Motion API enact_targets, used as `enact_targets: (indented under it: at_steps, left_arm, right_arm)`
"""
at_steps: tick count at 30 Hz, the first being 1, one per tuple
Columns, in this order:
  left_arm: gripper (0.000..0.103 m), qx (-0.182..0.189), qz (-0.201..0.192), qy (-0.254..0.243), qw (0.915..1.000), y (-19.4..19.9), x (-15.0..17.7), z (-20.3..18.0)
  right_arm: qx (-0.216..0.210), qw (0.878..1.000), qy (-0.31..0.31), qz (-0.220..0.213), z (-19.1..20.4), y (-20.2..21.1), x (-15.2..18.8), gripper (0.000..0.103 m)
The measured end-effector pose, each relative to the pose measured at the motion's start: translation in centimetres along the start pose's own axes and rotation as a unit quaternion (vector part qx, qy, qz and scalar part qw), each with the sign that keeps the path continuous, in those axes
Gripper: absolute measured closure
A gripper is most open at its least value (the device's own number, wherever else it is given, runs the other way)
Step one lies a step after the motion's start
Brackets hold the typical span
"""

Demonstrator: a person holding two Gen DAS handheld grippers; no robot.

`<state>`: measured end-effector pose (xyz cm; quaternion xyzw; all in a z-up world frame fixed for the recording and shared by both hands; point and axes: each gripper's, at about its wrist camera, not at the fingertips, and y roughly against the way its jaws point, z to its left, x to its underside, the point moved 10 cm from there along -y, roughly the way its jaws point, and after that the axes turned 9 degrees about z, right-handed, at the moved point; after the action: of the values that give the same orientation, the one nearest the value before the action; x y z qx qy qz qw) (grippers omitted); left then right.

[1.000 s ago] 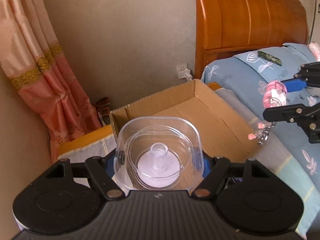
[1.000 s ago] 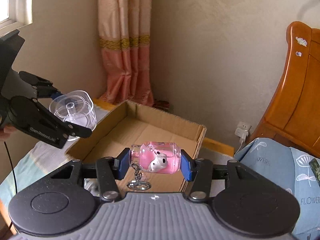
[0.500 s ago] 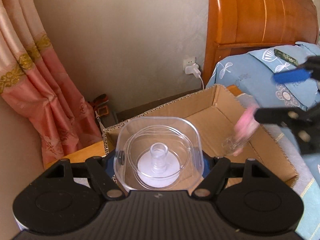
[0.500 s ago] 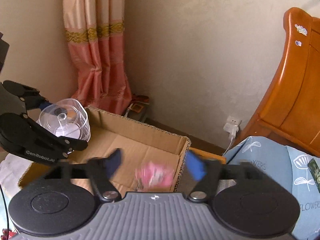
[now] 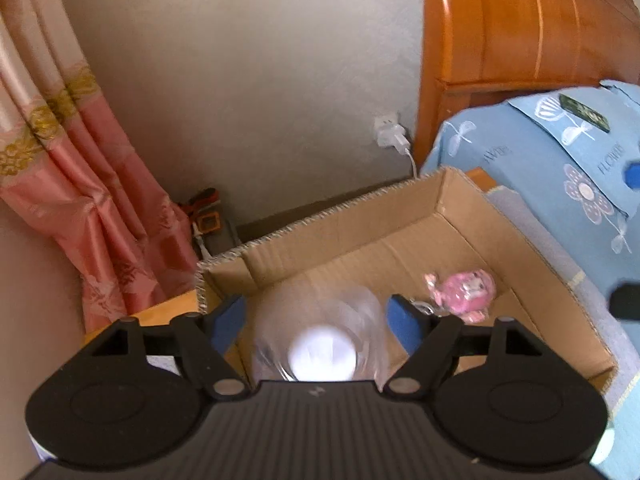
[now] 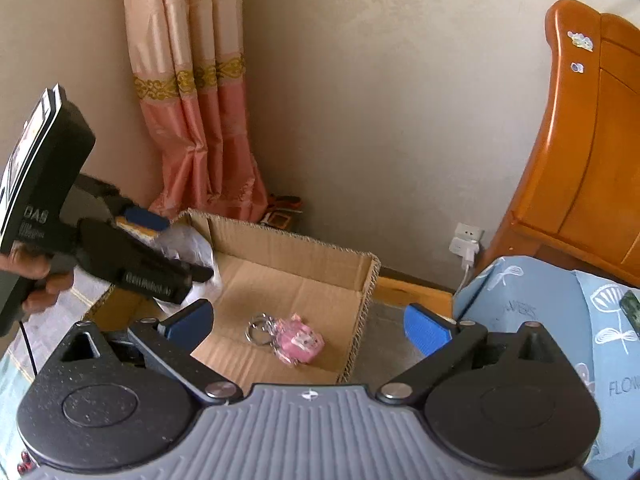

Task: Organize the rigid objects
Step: 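Carry container with left gripper into the cardboard box while right drops keychain there, then open both grippers and lift them out of the box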

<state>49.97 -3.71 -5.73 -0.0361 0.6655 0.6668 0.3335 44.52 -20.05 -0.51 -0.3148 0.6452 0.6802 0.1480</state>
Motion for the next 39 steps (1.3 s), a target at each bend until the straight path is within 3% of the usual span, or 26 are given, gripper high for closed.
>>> enact_targets:
  at_steps: [15,25,29,33,39]
  left_arm:
    - [0.010,-0.010,-0.025,0.013,0.9995,5.6,3.0,-0.2]
    - [0.002,-0.028,-0.052,0.039,0.9975,9.7,9.9,-1.3]
    - [0.002,-0.024,-0.048,0.037,0.9979,9.8,13.2,-3.1]
    - [0.002,-0.029,-0.038,0.031,0.9984,9.3,16.3,-4.5]
    - [0.002,-0.011,-0.047,0.079,0.9957,9.3,19.6,-5.0]
  right_arm:
    - [0.011,0.999,-0.030,0.021,0.1,2.6,5.9,0.000]
    - [-0.007,0.995,-0.091,0.042,0.4,2.2,12.9,0.000]
    - [0.018,0.992,-0.105,0.069,0.2,0.5,15.8,0.000]
    - [0.015,0.987,-0.127,0.093,0.4,-1.2,17.9,0.000]
    - [0.002,0.981,-0.156,0.114,0.8,-3.0,19.7,0.000]
